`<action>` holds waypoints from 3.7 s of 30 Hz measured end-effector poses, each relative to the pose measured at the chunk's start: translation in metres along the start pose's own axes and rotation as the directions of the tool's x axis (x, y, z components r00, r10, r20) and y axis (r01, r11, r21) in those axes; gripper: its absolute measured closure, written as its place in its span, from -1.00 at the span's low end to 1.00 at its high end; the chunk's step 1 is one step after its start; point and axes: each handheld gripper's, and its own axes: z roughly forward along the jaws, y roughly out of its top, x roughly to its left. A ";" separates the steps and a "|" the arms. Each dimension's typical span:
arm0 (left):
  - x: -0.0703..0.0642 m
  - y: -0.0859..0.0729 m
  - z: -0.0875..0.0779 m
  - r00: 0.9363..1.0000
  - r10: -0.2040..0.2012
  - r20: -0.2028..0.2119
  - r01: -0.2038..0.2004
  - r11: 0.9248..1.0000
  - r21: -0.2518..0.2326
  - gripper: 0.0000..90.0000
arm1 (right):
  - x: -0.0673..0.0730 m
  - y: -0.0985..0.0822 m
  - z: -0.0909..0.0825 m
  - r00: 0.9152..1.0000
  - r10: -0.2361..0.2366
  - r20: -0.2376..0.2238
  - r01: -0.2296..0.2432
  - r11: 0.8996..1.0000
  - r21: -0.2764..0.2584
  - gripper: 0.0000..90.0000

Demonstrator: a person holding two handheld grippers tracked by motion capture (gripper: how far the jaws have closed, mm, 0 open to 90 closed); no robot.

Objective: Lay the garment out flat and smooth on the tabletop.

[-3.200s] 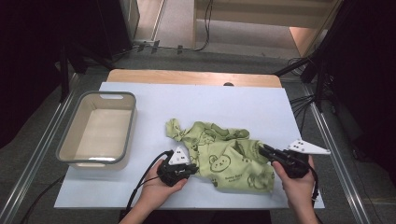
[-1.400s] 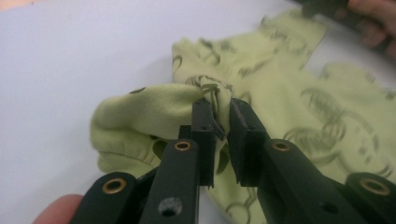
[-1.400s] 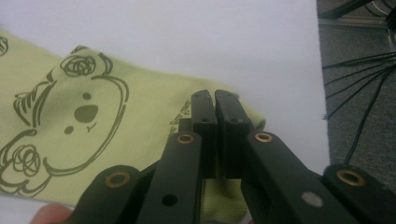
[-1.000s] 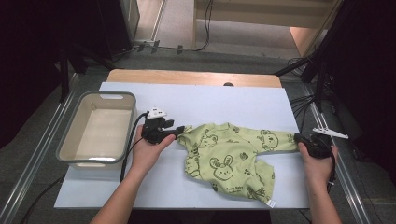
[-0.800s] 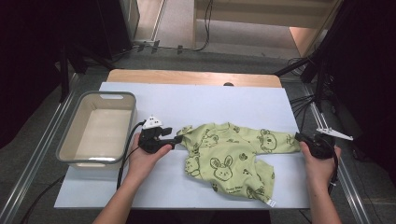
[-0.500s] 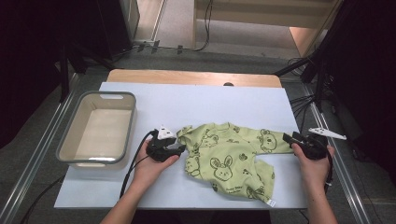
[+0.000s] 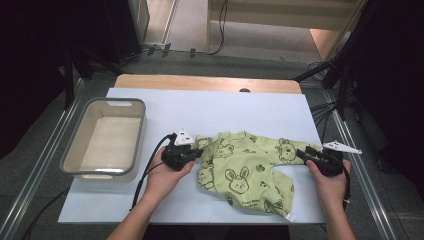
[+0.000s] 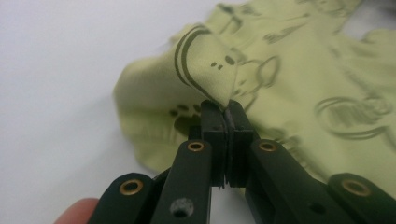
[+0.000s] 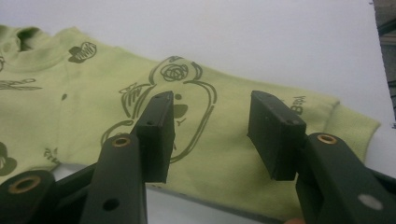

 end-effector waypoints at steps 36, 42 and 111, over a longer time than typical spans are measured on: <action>0.013 -0.001 0.027 0.999 -0.018 0.033 0.019 1.000 -0.021 -0.03 | 0.045 0.032 0.024 0.989 -0.117 -0.091 0.116 0.993 -0.015 0.11; 0.012 0.001 0.026 1.000 -0.010 0.023 0.011 0.999 -0.047 -0.02 | 0.048 0.045 0.054 0.988 -0.125 -0.086 0.130 0.990 0.062 0.03; 0.040 -0.005 0.021 0.990 -0.104 -0.095 0.096 0.992 -0.081 0.97 | 0.090 0.058 0.093 0.936 -0.280 -0.213 0.314 0.937 0.151 0.86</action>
